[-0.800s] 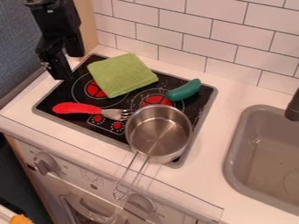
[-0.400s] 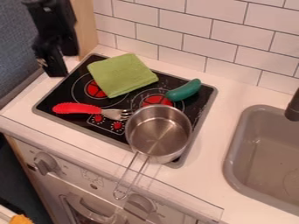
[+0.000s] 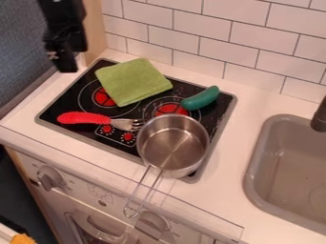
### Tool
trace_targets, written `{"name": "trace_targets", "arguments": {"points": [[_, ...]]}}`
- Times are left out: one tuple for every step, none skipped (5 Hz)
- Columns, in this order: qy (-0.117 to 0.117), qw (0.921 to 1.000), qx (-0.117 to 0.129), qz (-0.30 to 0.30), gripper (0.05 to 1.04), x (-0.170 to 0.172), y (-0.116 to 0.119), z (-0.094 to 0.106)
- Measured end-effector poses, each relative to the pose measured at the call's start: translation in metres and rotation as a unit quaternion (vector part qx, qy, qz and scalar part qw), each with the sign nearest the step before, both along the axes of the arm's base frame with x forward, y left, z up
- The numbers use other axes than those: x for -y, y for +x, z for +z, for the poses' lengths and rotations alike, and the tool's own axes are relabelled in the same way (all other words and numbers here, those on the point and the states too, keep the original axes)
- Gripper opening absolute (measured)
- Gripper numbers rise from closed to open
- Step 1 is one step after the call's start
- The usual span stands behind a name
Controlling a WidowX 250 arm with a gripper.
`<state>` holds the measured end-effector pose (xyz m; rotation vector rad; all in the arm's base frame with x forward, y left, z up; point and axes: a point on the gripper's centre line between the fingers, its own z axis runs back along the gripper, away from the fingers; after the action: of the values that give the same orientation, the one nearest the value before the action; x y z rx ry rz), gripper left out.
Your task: Put the green towel on the right burner
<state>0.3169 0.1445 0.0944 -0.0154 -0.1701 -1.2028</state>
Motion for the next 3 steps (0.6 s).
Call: {"name": "trace_targets", "arguments": {"points": [[0.0, 0.9997, 0.003, -0.025, 1.001, 0.012, 0.023, -0.008], [0.005, 0.9988, 0.017, -0.045, 1.001, 0.021, 0.042, -0.018], [0.02, 0.998, 0.028, -0.053, 1.001, 0.027, 0.054, -0.026]]}}
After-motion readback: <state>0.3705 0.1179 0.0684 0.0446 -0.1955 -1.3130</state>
